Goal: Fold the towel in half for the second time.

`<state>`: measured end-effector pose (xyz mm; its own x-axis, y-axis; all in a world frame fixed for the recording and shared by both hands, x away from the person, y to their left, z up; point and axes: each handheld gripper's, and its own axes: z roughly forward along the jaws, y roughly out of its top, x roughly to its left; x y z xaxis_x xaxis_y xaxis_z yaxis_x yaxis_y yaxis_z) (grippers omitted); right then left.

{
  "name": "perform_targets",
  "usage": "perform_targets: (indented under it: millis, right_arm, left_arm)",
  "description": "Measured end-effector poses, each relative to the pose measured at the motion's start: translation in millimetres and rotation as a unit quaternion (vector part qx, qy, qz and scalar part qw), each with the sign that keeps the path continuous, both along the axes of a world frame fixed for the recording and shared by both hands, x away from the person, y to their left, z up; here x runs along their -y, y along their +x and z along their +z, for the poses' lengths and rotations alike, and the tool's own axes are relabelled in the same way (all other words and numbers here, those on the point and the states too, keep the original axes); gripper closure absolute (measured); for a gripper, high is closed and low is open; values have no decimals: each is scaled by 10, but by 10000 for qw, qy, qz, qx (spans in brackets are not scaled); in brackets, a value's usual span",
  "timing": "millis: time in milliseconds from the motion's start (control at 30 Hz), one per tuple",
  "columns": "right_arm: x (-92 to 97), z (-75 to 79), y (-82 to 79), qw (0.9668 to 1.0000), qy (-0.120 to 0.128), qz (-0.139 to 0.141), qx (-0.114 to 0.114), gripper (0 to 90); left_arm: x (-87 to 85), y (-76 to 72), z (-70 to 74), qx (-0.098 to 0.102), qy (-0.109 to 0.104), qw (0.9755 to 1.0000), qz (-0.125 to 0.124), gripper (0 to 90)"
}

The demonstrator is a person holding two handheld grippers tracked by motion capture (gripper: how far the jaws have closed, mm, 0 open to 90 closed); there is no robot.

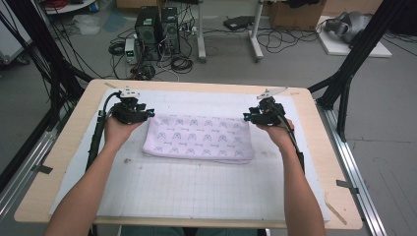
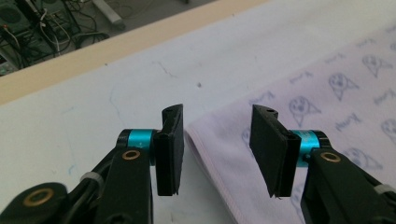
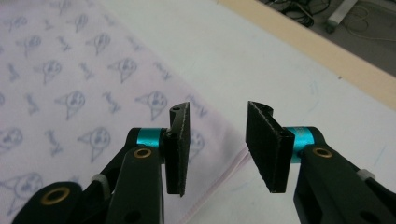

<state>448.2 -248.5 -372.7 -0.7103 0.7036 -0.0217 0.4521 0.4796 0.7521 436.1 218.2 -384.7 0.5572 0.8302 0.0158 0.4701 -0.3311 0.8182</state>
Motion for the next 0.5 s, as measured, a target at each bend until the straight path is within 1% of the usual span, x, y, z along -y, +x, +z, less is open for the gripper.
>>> perform_targets:
  millis: [33,67,133,167,200,233,267,300,367,400,433,467,500]
  right_arm:
    - [-2,-24,-22,10000,12,19,-22,596]
    - [2,-64,-67,9999,87,27,-76,596]
    - [2,-131,-157,9998,70,72,-195,597]
    - [3,-158,-195,9997,47,105,-214,601]
    - [2,-201,-262,9995,33,160,-279,602]
    - [5,-231,-315,9994,29,190,-298,604]
    - [4,-261,-372,9992,92,207,-316,611]
    - [0,-292,-424,9991,106,259,-321,617]
    - [-21,-347,-518,9988,50,316,-378,618]
    - [-31,-380,-551,9985,66,378,-382,619]
    - [-44,-406,-582,9983,17,437,-395,619]
    - [-54,-424,-612,9981,-39,472,-394,619]
    - [-58,-447,-635,9981,-31,484,-383,619]
  left_arm:
    - [-4,-54,-34,-1,-11,9999,-112,571]
    - [0,-105,-63,-28,-14,9998,-202,596]
    - [13,-210,-120,-50,19,9991,-429,641]
    - [33,-274,-158,-141,137,9983,-552,657]
    - [42,-341,-189,-90,162,9977,-646,669]
    - [48,-403,-217,-85,92,9970,-766,707]
    - [55,-460,-245,-90,86,9964,-834,727]
    - [57,-498,-267,-102,133,9959,-884,738]
    - [48,-585,-340,-109,220,9955,-921,744]
    - [29,-607,-368,-156,229,9953,-924,744]
    - [12,-621,-386,-242,289,9947,-954,743]
    - [5,-645,-408,-220,321,9948,-937,740]
    - [-11,-671,-427,-187,310,9949,-936,738]
